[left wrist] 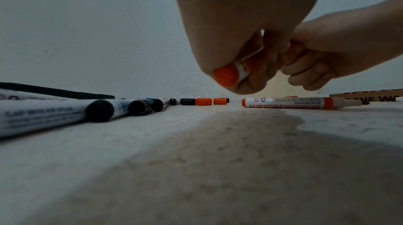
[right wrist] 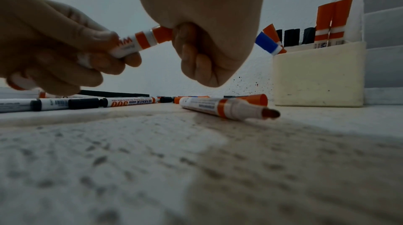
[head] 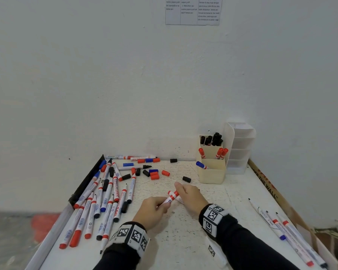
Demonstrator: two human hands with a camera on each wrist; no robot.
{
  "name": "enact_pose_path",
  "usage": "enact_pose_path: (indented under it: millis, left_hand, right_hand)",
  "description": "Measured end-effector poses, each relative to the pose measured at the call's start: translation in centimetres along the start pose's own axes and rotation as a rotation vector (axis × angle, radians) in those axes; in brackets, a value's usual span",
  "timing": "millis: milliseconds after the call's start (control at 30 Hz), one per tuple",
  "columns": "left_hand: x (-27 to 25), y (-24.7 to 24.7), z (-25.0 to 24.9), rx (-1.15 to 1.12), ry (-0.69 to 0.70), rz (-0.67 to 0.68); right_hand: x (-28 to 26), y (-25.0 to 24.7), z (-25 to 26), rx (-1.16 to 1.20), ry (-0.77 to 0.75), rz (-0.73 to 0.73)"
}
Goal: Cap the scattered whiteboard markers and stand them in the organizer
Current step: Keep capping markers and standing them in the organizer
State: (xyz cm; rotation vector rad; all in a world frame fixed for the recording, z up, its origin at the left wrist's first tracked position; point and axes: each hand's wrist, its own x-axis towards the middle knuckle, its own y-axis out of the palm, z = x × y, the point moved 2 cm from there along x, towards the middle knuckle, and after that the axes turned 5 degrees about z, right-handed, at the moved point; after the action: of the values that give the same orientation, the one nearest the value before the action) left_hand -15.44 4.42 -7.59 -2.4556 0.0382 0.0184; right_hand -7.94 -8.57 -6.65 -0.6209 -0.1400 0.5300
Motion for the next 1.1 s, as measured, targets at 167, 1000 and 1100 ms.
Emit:
enact_pose_path:
  millis: [167, 1000, 1100]
  left_hand:
    - [-0.3, 0.3, 0.1, -0.506, -0.178, 0.158]
    - [4.9, 3.9, -1.9, 0.741, -0.059, 0.122]
    - [5.0, 3.0, -1.6, 0.804, -0.091, 0.121]
  right_hand:
    - [-0.1, -0.3, -0.2, -0.016, -0.086, 0.097]
    - [5.6, -17.3, 1.0, -0.061, -0.048, -0.551]
    - [5.5, -17.7, 0.7, -0.096, -0.036, -0.557]
